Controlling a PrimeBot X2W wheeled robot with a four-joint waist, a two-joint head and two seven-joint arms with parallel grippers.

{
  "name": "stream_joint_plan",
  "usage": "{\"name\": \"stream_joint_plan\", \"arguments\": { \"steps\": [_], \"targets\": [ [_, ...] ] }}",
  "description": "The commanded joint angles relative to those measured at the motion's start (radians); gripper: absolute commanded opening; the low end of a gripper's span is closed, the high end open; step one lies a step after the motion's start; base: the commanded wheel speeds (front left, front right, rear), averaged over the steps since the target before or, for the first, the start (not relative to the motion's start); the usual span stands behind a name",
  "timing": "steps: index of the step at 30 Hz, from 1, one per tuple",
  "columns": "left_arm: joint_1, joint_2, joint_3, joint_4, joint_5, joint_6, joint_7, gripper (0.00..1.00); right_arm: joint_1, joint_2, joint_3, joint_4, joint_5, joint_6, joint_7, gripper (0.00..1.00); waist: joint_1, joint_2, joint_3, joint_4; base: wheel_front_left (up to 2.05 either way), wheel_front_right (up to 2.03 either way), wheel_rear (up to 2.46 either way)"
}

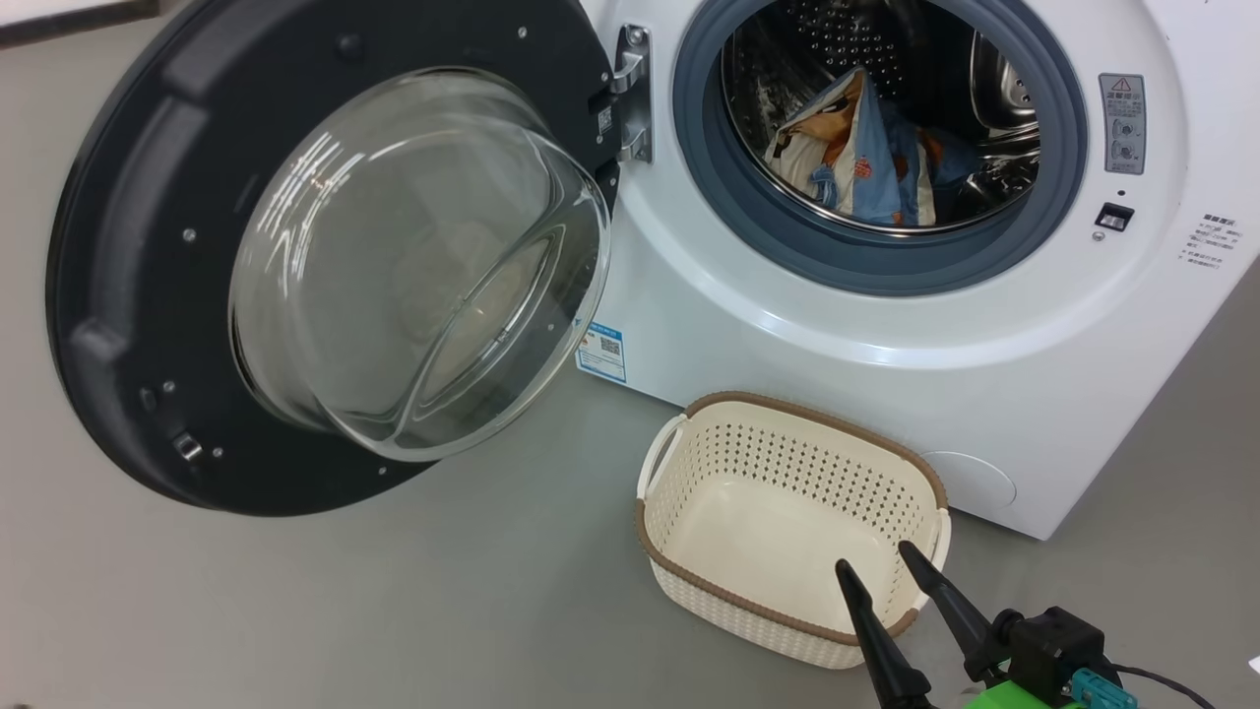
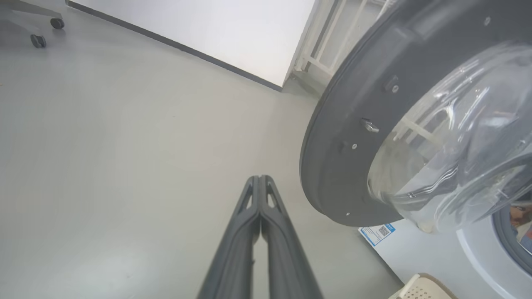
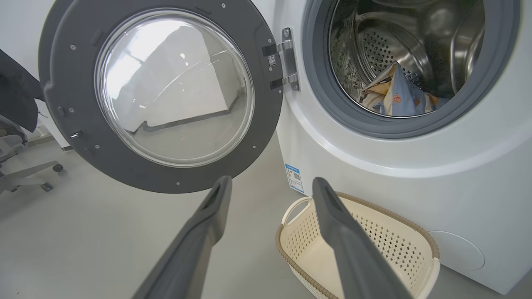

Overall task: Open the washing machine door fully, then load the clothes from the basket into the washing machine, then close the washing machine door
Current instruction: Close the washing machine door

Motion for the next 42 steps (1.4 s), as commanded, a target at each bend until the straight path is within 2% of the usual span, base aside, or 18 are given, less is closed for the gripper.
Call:
{"name": "stream_joint_plan", "arguments": {
  "steps": [1,4,10,16,23,30,36,42],
  "targets": [
    [-0.066,0.011,0.074,-0.013,-0.039,-0.015,-0.006,0.0,-0.018,0.002,0.021,-0.023,0.008,0.002,-0.008,1.0,0.0,0.0,-0.001,0.0,0.0,0.0,0.0],
    [-0.104,0.016,0.166,0.008,-0.114,-0.04,-0.006,0.0,-0.013,0.004,0.017,-0.025,0.007,0.002,-0.008,1.0,0.0,0.0,-0.002,-0.002,0.0,0.0,0.0],
    [-0.193,0.081,0.333,0.078,-0.305,-0.064,0.008,0.0,0.011,0.007,0.005,-0.031,0.003,0.002,-0.008,1.0,0.0,0.0,-0.003,-0.003,0.0,0.0,0.0],
    [-0.321,0.196,0.478,0.204,-0.54,-0.072,0.12,0.0,0.029,0.002,-0.002,-0.039,-0.008,0.002,-0.008,1.0,0.0,0.0,0.014,-0.007,0.0,0.0,0.0],
    [-0.502,0.364,0.523,0.384,-0.661,-0.087,0.218,0.0,0.038,-0.022,-0.004,-0.043,-0.022,0.002,-0.008,1.0,0.0,0.0,0.043,-0.025,0.0,0.0,0.0],
    [-0.656,0.482,0.538,0.523,-0.756,-0.112,0.307,0.0,0.031,-0.036,0.008,-0.041,-0.035,0.002,-0.008,1.0,0.0,0.0,0.089,-0.08,0.0,0.0,0.0],
    [-0.744,0.534,0.522,0.604,-0.802,-0.122,0.388,0.0,0.021,-0.043,0.007,-0.042,-0.046,0.002,-0.008,1.0,0.0,0.0,0.13,-0.108,0.0,0.0,0.0],
    [-0.856,0.55,0.499,0.7,-0.847,-0.129,0.458,0.0,0.008,-0.055,-0.009,-0.044,-0.065,0.002,-0.008,1.0,0.0,0.0,0.185,-0.113,0.0,0.0,0.0]
  ]
}}
